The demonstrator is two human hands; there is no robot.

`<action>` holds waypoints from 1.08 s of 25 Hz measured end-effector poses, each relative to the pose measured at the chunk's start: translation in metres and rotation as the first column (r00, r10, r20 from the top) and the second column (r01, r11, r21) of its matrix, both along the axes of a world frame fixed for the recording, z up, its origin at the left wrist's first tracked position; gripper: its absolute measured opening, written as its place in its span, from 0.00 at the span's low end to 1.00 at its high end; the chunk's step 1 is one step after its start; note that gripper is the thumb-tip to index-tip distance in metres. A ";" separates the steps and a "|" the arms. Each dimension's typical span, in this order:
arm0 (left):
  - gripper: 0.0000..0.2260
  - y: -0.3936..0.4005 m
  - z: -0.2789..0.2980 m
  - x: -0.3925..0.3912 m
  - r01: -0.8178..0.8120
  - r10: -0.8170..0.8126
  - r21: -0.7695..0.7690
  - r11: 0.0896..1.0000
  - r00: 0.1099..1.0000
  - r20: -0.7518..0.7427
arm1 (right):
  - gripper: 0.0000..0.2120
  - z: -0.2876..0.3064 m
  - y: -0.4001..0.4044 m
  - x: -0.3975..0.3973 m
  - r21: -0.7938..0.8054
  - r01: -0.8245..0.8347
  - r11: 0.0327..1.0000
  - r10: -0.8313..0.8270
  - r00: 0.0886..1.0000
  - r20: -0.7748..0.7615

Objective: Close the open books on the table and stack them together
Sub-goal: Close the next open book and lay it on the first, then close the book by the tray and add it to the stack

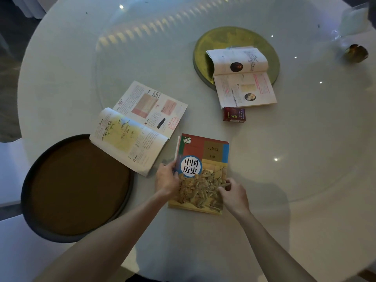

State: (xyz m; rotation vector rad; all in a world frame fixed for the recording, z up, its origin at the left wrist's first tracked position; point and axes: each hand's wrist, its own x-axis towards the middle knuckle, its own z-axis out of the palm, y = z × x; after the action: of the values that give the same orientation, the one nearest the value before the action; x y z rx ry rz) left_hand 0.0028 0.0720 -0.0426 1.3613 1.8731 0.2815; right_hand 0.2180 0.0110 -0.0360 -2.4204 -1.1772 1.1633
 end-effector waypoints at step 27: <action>0.32 0.148 0.023 -0.231 -0.258 0.255 0.032 0.966 0.965 0.064 | 0.08 0.009 0.124 -0.195 -0.227 0.164 0.960 -0.272 0.735 -0.621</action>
State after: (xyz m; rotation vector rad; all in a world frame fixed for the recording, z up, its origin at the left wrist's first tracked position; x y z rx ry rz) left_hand -0.2281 0.2201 -0.0196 1.1217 2.0036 0.4877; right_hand 0.0226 0.1352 -0.0273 -1.8869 -0.5740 1.8514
